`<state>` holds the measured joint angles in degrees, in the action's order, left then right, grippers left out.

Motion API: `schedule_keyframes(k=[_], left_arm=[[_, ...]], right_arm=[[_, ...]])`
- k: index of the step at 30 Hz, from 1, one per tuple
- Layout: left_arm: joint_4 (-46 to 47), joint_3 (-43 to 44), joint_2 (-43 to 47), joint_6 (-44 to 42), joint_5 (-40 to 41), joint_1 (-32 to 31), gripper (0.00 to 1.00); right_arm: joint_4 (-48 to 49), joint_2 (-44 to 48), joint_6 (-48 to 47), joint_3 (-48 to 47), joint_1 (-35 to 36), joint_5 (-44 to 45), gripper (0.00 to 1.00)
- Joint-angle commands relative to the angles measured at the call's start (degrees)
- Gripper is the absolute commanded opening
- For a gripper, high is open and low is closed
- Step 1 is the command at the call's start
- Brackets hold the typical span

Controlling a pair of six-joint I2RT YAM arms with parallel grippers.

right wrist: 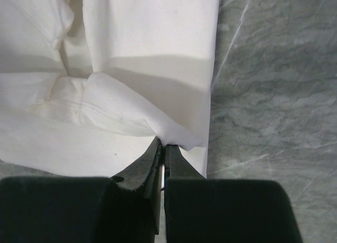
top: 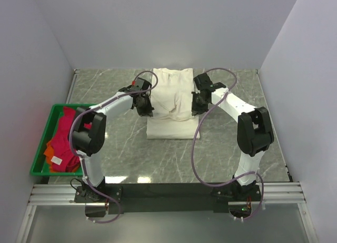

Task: Fold and stack the t-shirts
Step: Fold the tshirt

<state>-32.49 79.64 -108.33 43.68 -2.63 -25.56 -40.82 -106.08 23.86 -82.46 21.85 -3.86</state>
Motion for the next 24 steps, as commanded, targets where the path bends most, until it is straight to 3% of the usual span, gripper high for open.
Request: schedule_keyframes(k=[1, 19, 22, 23, 24], left_arm=[[5.9, 2.5, 1.1, -2.4, 1.7, 0.2, 0.01], [12.3, -2.6, -1.1, -2.7, 3.6, 0.2, 0.01], [13.6, -3.3, 0.1, -3.2, 5.9, 0.2, 0.15], [13.9, -3.5, 0.7, -3.3, 6.1, 0.2, 0.25], [13.8, -3.5, 2.1, -3.4, 7.2, 0.2, 0.32]], right_arm=[[4.3, 0.6, -1.1, -1.4, -0.9, 1.0, 0.00], [10.8, -3.1, -2.3, 0.9, -2.0, 1.9, 0.00], [10.7, -3.4, -2.6, 0.3, -2.0, 2.2, 0.06], [10.6, -3.1, -2.7, 0.2, -2.1, 2.2, 0.10], [10.7, -2.7, -2.9, 0.0, -2.1, 2.3, 0.19]])
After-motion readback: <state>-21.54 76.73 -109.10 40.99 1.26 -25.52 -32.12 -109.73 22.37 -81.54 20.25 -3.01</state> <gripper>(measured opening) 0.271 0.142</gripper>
